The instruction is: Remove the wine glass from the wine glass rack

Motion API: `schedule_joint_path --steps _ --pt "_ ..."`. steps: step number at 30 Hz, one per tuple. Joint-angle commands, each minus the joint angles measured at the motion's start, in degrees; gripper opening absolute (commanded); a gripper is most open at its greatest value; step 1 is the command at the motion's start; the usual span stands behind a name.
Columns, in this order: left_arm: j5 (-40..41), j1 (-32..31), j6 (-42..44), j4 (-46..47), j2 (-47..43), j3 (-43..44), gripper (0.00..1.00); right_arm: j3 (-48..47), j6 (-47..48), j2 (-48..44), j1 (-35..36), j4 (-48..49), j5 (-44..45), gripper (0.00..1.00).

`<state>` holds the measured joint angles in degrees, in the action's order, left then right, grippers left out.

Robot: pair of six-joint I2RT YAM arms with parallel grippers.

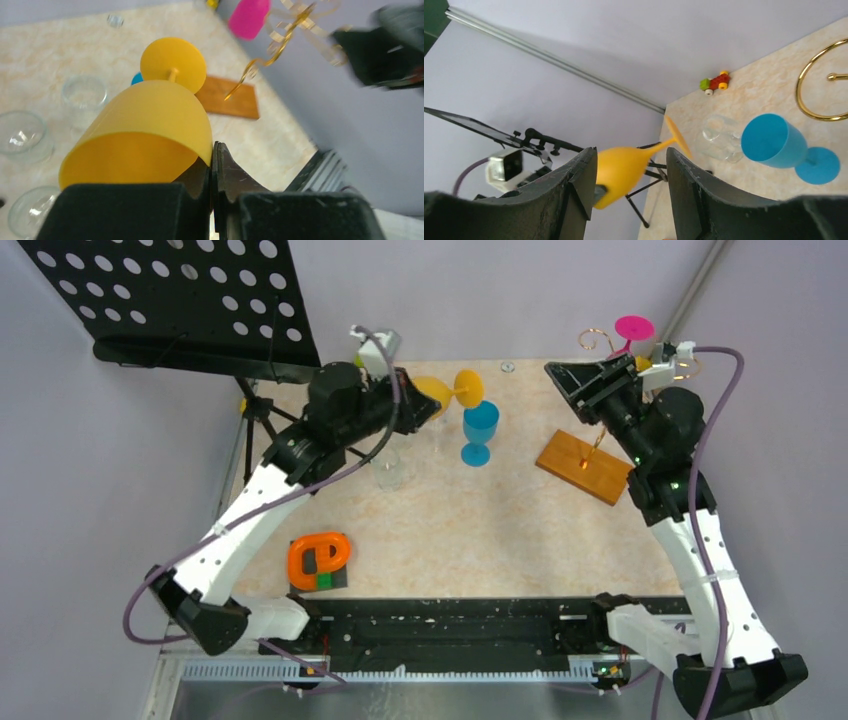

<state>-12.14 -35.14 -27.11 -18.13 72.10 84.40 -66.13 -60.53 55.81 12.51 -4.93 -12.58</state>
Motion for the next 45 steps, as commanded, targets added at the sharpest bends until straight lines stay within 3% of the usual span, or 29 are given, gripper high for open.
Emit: schedule_joint_path --steps 1,8,16,20,26,34,45 --pt "9.49 -3.85 9.05 -16.9 7.21 6.19 0.0 -5.45 6.47 -3.35 -0.24 -3.92 5.55 0.53" --pt "14.09 -8.58 14.5 -29.28 15.46 12.34 0.0 -6.4 9.73 -6.57 -0.28 -6.23 10.31 0.52" --pt "16.75 -9.12 18.89 -39.51 26.4 18.58 0.0 -6.29 10.96 -7.4 -0.23 -7.74 11.09 0.52" --pt "23.16 -9.07 19.84 -41.64 30.29 19.95 0.0 -6.61 11.87 -7.75 -0.27 -8.52 11.46 0.52" --pt "17.6 -8.99 21.73 -40.77 34.07 21.59 0.0 -7.15 12.35 -8.31 -0.29 -8.91 12.2 0.52" --pt "16.66 -8.73 21.83 -41.5 37.8 24.09 0.0 -7.23 12.43 -8.66 -0.24 -9.67 12.4 0.52" --pt "17.38 -8.38 21.65 -42.98 40.66 24.85 0.09 -7.42 12.16 -8.7 -0.25 -9.77 12.07 0.52"
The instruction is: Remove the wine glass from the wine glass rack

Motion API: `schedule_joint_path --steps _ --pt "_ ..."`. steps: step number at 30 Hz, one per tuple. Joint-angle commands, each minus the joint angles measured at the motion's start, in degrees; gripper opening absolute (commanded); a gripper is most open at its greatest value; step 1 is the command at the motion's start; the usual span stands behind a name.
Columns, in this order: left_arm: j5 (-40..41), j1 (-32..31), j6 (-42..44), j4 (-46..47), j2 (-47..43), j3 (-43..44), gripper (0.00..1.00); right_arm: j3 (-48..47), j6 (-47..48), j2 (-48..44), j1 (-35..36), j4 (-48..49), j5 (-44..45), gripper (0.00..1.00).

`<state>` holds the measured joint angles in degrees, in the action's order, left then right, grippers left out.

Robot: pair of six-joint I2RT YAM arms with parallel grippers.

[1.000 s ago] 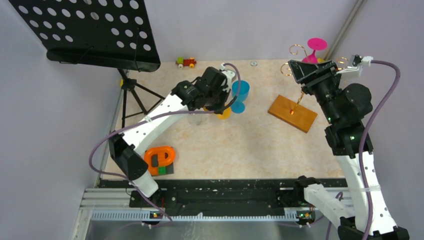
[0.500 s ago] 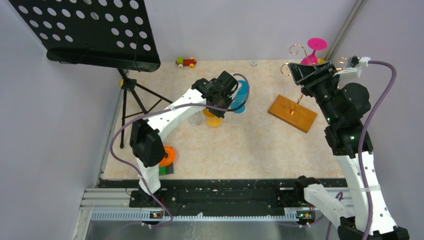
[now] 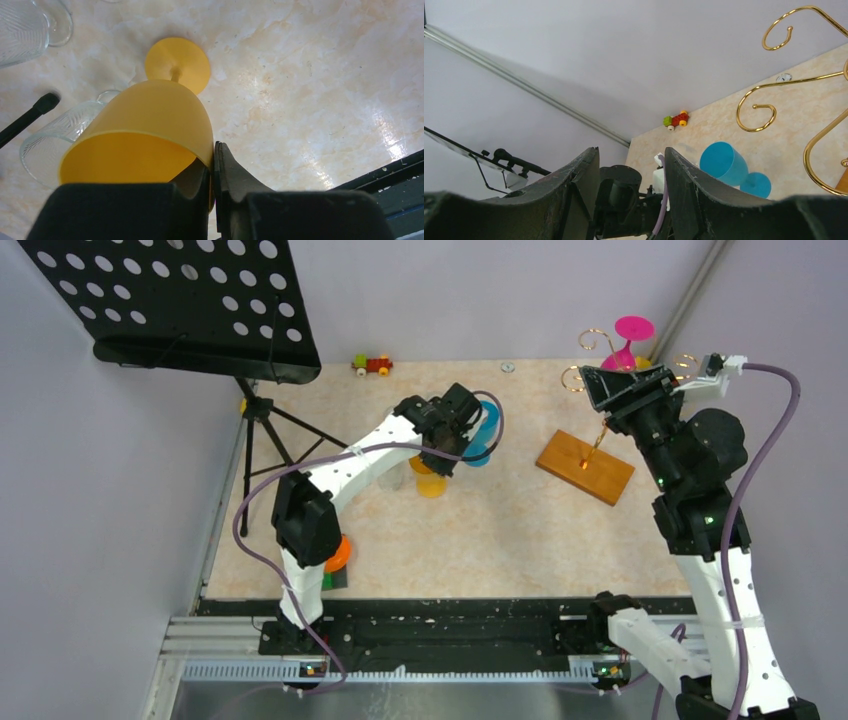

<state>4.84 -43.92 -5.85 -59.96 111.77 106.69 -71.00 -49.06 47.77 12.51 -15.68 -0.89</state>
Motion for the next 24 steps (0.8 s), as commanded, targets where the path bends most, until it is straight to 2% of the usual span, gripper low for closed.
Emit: schedule_joint_path --steps 1,8,16,21,22,23,24 --pt "0.27 0.41 0.4 -1.46 1.06 2.77 0.1 -2.56 0.58 -0.64 -0.25 1.12 0.36 0.52" --pt "1.91 0.48 0.82 -3.11 1.02 4.74 0.32 -2.86 0.45 -0.06 -0.25 1.17 0.09 0.52" --pt "2.63 0.59 1.53 -3.04 -2.91 8.0 0.48 -5.33 2.33 1.52 -0.27 -1.6 -0.28 0.53" --pt "3.59 0.59 1.69 -0.21 -9.73 8.37 0.59 -8.48 5.92 2.92 -0.27 -3.85 0.71 0.58" --pt "3.36 0.59 1.71 1.27 -11.38 7.46 0.63 -9.3 6.73 3.3 -0.32 -4.26 0.71 0.61" --pt "2.73 0.59 2.05 2.9 -13.34 6.06 0.86 -9.73 7.39 3.7 -0.22 -4.54 0.0 0.65" --pt "1.73 0.59 2.45 5.06 -15.34 4.43 0.95 -10.03 8.03 4.12 -0.28 -4.61 -0.93 0.67"
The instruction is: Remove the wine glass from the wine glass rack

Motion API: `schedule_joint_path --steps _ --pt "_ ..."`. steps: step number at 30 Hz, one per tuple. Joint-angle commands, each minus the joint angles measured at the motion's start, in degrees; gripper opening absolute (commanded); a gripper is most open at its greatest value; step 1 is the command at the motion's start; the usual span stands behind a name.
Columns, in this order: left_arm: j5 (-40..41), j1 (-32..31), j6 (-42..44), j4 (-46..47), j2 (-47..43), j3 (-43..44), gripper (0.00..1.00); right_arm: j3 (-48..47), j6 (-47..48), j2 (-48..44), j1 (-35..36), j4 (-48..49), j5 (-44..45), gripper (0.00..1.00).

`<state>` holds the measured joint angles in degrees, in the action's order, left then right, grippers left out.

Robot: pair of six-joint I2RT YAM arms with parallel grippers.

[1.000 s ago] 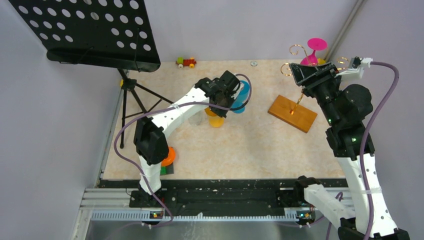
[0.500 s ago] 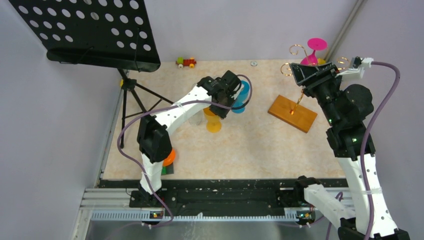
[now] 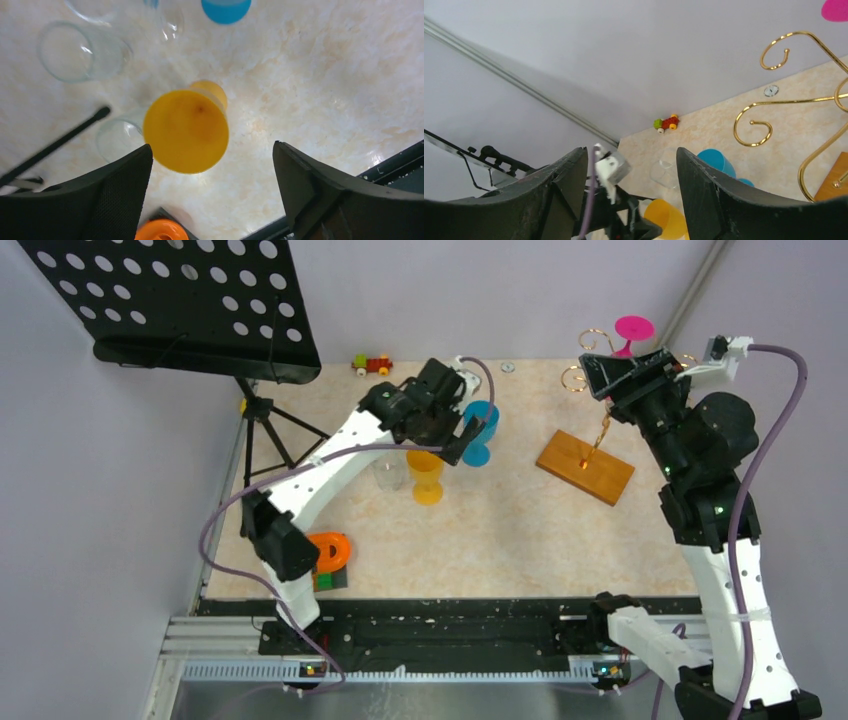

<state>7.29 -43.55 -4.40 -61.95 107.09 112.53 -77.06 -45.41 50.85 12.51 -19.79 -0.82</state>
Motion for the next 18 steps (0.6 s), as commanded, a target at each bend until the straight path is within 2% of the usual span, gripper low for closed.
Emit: schedule_joint_path --steps 1,4,9,12,15,18 --pt "-1.59 0.21 1.21 9.33 -13.01 -3.67 0.96 -4.24 4.77 1.48 -0.28 -0.56 -1.64 0.69" --pt "-3.13 0.22 1.19 17.87 -19.96 -11.12 0.98 -5.69 6.01 3.3 -0.25 -1.55 -2.46 0.73" --pt "-3.3 0.22 -0.76 29.77 -29.49 -21.27 0.99 -12.37 9.98 9.22 -1.23 -6.03 0.08 0.73" --pt "-4.73 0.22 -2.22 33.5 -33.73 -25.43 0.99 -20.49 13.9 14.56 -3.67 -14.1 0.47 0.65" --pt "-6.39 0.22 -3.36 35.83 -36.48 -28.35 0.99 -22.49 14.56 17.18 -9.89 -16.13 -3.81 0.61" --pt "-7.0 0.22 -3.91 37.39 -38.63 -30.62 0.99 -21.11 12.1 18.51 -20.97 -14.79 -11.72 0.59"
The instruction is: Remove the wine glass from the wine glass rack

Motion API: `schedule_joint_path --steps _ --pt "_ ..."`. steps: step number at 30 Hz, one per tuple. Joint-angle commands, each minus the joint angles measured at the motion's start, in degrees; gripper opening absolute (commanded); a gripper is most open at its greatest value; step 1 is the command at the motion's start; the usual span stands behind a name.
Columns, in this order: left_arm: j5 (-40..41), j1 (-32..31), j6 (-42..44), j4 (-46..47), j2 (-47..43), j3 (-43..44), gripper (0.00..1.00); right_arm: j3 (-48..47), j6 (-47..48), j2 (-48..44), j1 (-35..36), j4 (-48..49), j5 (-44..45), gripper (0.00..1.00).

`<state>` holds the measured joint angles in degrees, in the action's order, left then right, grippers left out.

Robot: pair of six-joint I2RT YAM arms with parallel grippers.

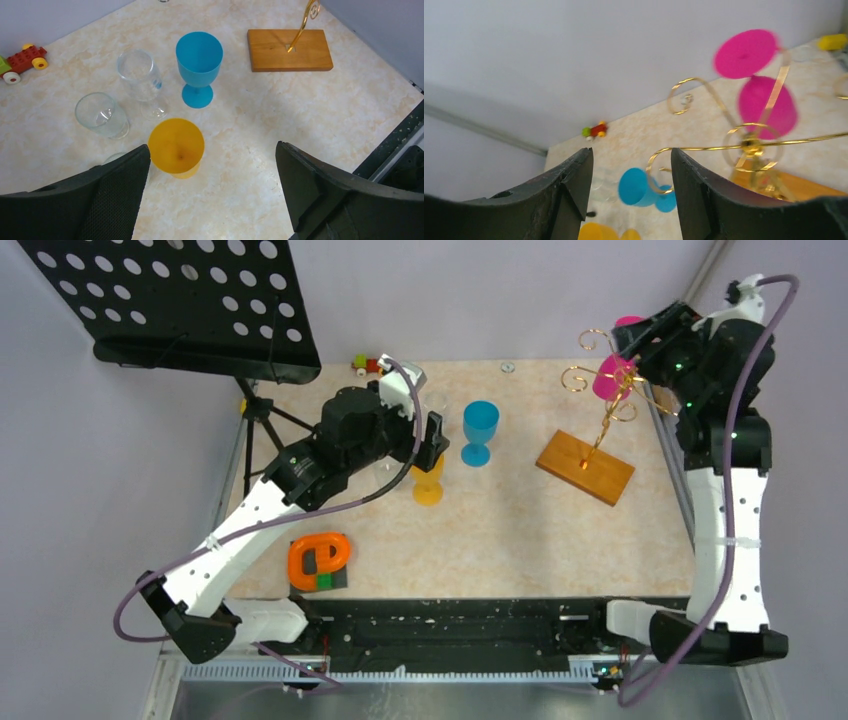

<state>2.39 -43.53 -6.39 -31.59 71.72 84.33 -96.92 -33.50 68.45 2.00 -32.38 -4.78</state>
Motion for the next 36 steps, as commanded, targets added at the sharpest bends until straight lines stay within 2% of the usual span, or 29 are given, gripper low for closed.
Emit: schedule_joint_path --steps 1,6,9,15,19,30,33,36 --pt "-2.06 0.2 -2.07 7.31 -3.8 -3.05 0.99 -0.18 -1.22 1.2 -13.76 -0.42 -11.05 0.58" --pt "-2.1 0.19 -2.31 8.54 -5.56 -5.08 0.99 5.83 -10.23 4.09 -25.98 9.02 -24.63 0.49" --pt "-2.12 0.2 -2.31 8.56 -5.8 -5.47 0.99 8.94 -14.43 5.24 -28.68 14.7 -26.06 0.48" --pt "-3.42 0.18 -2.74 9.17 -5.81 -5.82 0.99 6.39 -16.13 12.59 -28.94 15.45 -27.56 0.46" --pt "-4.53 0.2 -2.63 10.23 -5.16 -5.79 0.99 5.69 -18.03 16.25 -28.91 17.44 -31.41 0.33" --pt "-5.06 0.2 -2.35 9.1 -4.01 -5.39 0.99 5.68 -22.06 19.64 -28.29 21.93 -32.65 0.34" --pt "-4.62 0.18 -2.26 9.01 -4.33 -5.62 0.99 5.28 -22.08 19.23 -27.95 21.86 -31.63 0.27" --pt "-4.3 0.19 -2.22 8.93 -4.45 -5.75 0.99 4.79 -22.26 19.44 -27.79 21.4 -30.5 0.27"
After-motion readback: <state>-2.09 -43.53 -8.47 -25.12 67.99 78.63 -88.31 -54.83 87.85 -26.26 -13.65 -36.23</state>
